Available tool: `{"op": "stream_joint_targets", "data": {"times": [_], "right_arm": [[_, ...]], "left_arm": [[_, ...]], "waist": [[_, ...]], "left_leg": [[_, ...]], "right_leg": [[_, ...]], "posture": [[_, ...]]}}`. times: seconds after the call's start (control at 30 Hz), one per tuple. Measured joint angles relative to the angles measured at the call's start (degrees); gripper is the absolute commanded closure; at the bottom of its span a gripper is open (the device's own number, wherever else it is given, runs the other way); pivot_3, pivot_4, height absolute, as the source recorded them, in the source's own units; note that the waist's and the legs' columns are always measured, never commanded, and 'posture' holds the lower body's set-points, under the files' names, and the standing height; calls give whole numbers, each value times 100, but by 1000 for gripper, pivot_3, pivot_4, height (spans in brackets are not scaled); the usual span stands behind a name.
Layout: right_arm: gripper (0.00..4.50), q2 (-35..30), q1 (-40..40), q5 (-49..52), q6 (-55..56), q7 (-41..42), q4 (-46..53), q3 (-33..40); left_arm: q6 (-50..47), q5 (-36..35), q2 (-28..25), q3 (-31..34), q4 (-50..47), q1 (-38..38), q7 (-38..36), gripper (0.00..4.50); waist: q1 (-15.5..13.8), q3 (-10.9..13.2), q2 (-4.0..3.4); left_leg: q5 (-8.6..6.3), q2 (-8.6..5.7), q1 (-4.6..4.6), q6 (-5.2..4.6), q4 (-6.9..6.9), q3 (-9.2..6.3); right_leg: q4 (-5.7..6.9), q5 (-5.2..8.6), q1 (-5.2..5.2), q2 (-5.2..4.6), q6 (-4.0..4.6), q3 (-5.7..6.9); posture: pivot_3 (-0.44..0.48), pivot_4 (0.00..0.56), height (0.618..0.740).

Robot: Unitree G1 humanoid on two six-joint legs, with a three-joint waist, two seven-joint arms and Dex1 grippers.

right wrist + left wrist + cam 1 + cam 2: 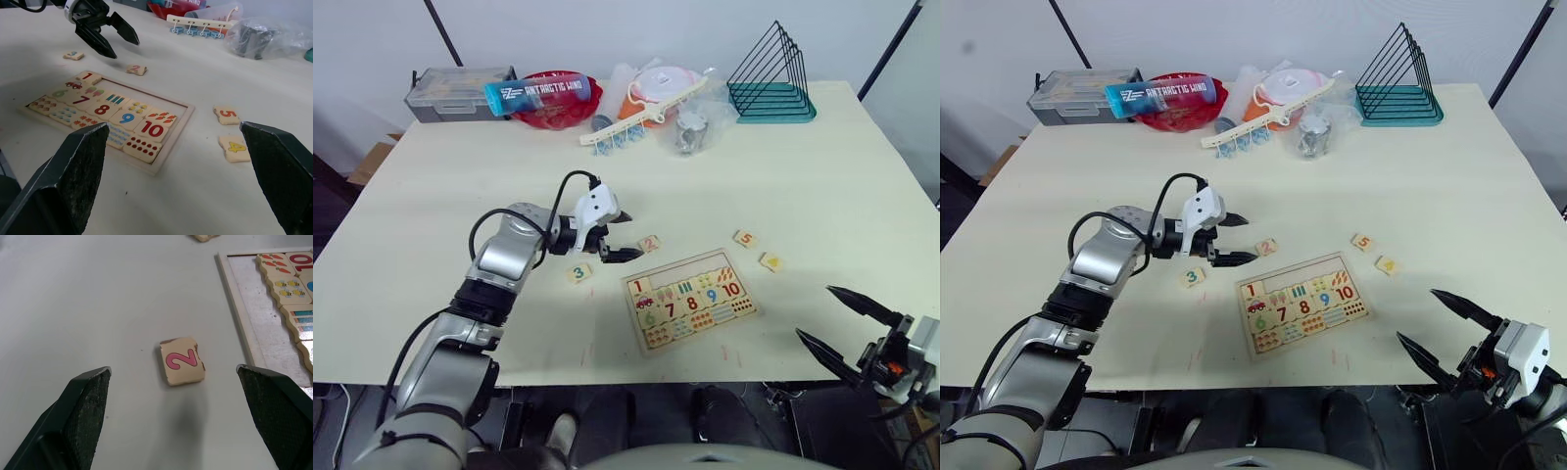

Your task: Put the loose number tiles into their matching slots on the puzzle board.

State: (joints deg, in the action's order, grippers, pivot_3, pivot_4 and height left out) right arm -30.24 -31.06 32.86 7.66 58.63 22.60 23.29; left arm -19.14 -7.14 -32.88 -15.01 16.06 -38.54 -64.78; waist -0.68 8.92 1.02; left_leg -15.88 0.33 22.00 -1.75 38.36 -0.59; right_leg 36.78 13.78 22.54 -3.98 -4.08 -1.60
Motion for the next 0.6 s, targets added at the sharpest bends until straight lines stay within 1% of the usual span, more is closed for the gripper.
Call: {"op": "stream_joint_targets", "data": {"times": [0.07, 0.17, 0.27, 0.47, 0.6], "right_arm": [[0, -16, 0, -10, 0, -23, 52, 0], [0, -24, 4, -14, 1, -29, 121, 1], [0, -25, -18, -48, 3, -61, 136, 0], [0, -24, -64, -85, 5, -91, 159, 0], [0, -24, -66, -96, 8, -143, 171, 0]], "left_arm": [[-107, 75, 178, -137, 160, -133, 22, 139], [-132, 142, 277, -151, 265, -214, 47, 139], [-122, 369, 531, -281, 616, -384, 253, 139], [-9, 541, 770, -322, 809, -420, 413, 139], [7, 598, 832, -321, 821, -422, 478, 139]], "waist": [[-14, 0, 1], [-9, 1, 1], [-4, 0, 1], [-13, 0, 2], [-15, -1, 2]], "left_leg": [[0, -1, 3, 0, 3, -1], [0, -2, 4, 0, 3, -2], [0, -2, 4, 0, 2, -2], [0, -2, 3, 0, 3, -3], [0, -3, 3, 0, 3, -4]], "right_leg": [[0, 0, 0, 0, 0, 1], [0, 0, 0, -1, 0, 1], [0, 0, 0, 0, 0, 1], [0, 0, -1, -1, -1, 2], [0, 0, -2, -2, -1, 2]], "posture": [[0, 150, 740], [0, 150, 740], [0, 150, 740], [0, 150, 740], [0, 150, 740]]}}
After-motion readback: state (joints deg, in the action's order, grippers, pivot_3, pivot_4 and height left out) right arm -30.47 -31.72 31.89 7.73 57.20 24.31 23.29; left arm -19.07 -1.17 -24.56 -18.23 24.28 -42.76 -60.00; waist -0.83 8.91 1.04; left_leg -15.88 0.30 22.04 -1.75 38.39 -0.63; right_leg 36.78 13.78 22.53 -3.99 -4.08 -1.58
